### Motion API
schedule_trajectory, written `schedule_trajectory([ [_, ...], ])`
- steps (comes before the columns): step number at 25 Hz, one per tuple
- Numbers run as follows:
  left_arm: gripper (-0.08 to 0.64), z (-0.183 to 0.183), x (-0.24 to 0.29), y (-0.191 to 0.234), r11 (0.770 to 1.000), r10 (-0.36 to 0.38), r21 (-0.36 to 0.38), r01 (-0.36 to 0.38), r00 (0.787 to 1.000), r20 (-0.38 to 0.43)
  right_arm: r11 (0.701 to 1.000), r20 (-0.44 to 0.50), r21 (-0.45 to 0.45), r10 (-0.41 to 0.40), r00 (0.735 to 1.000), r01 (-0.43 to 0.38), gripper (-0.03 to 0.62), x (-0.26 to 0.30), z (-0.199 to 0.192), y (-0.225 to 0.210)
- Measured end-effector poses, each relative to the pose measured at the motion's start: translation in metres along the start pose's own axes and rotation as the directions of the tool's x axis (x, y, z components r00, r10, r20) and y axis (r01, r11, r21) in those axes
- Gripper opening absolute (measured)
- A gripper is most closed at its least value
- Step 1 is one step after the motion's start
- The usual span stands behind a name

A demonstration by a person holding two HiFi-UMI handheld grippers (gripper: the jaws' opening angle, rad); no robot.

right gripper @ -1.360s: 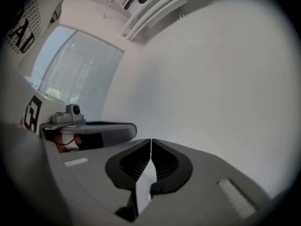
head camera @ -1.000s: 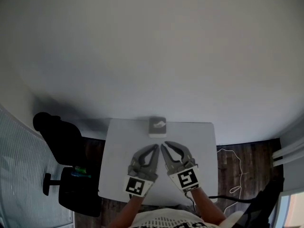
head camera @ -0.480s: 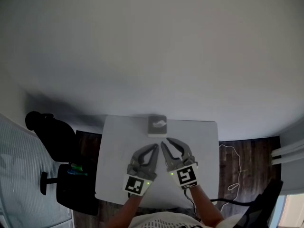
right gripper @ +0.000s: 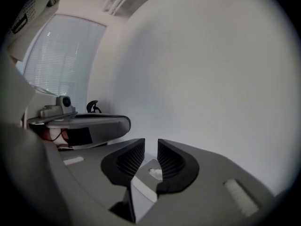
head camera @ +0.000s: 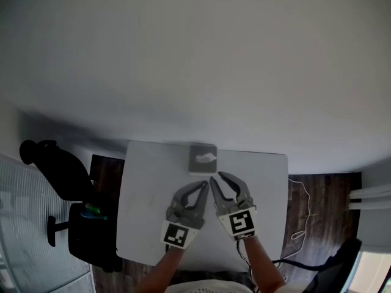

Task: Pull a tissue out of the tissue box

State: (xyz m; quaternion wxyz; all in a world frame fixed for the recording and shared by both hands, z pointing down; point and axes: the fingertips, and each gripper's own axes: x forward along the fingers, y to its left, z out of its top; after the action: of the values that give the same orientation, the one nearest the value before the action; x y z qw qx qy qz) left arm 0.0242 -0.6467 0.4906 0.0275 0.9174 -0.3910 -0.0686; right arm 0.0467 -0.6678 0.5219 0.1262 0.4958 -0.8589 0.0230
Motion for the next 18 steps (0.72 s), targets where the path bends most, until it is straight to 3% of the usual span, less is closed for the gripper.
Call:
schedule_trajectory([
  [18,-0.008,-0.094,0.030,0.056,0.998,0.046,-0.035,-0.049,0.996,-0.077,0.999,-0.143,0.028,-0.030,0.989,0.035,0.121,0.081,-0.100,-0.036],
])
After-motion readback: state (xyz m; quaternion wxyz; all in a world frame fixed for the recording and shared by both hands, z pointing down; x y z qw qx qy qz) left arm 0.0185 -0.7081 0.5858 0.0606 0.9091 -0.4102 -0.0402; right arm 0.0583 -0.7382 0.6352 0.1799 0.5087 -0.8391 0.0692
